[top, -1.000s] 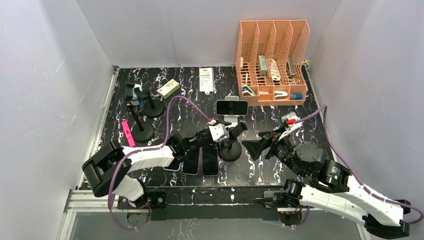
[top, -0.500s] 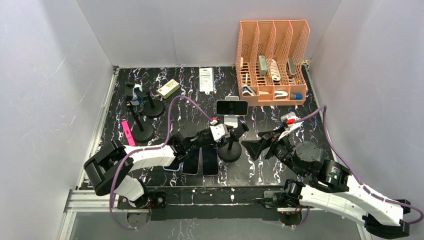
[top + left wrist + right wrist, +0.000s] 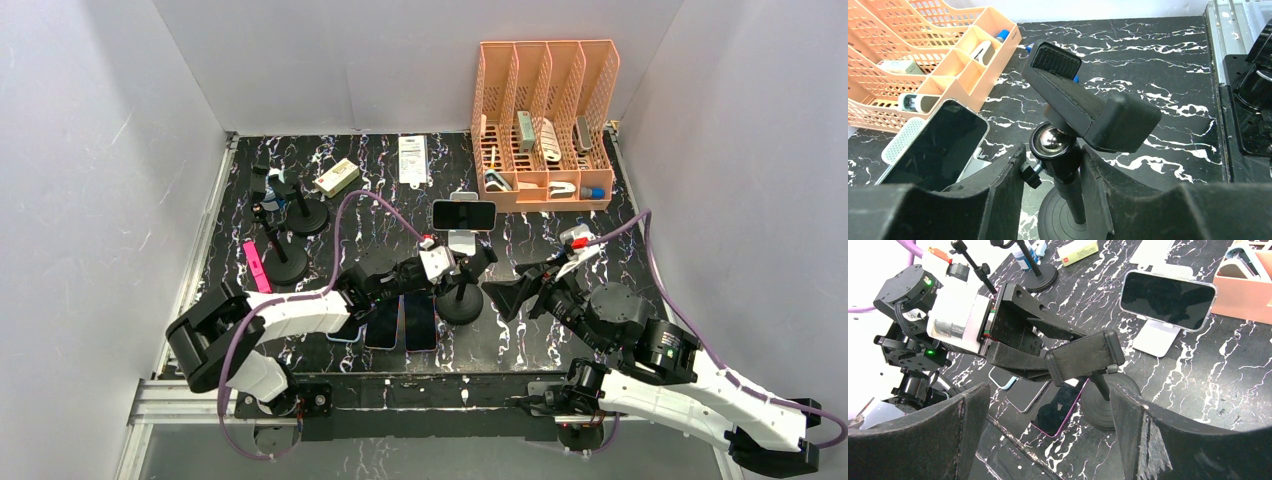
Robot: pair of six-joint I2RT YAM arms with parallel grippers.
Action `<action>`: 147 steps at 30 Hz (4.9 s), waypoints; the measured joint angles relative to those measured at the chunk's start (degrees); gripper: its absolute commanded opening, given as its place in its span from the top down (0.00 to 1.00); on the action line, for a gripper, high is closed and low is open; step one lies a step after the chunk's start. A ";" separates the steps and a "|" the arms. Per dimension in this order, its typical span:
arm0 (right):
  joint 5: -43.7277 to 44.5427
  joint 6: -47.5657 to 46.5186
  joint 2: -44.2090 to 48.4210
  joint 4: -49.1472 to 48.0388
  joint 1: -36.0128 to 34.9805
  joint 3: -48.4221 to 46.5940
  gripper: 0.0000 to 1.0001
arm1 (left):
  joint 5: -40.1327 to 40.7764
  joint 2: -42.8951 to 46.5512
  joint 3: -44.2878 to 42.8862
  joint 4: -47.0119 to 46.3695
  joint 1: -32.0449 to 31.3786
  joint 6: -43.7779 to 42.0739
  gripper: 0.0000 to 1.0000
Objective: Remove the phone from the phone stand
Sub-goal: Pick up the phone stand at the center of the board, then place the phone stand at the center of the board.
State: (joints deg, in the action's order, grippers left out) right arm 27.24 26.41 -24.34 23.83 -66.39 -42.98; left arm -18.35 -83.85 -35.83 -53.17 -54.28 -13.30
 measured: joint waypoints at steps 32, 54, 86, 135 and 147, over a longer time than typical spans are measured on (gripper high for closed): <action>-0.44 -1.25 -1.55 -0.04 0.00 -3.61 0.05 | 8.17 17.40 2.29 9.16 -1.07 -0.94 1.00; -1.31 -1.36 -1.11 -0.04 0.00 -3.65 0.05 | 29.90 18.38 4.63 8.61 5.95 -6.60 1.00; -1.46 -1.64 -0.96 0.00 0.00 -3.61 0.04 | 33.88 -9.66 -7.34 -6.47 24.96 -1.97 1.00; -2.14 -5.16 -5.86 0.24 0.00 -6.27 0.03 | 40.33 33.14 5.84 11.78 20.72 10.93 0.21; 1.03 -10.10 -23.39 -14.21 1.33 -6.67 0.02 | 28.57 38.97 -3.04 43.67 20.39 23.61 0.18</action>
State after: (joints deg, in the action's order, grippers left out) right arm 28.27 16.32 -47.72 9.63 -65.06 -49.65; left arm 10.22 -44.88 -38.87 -9.50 -33.89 10.31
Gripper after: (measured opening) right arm 0.973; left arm 0.815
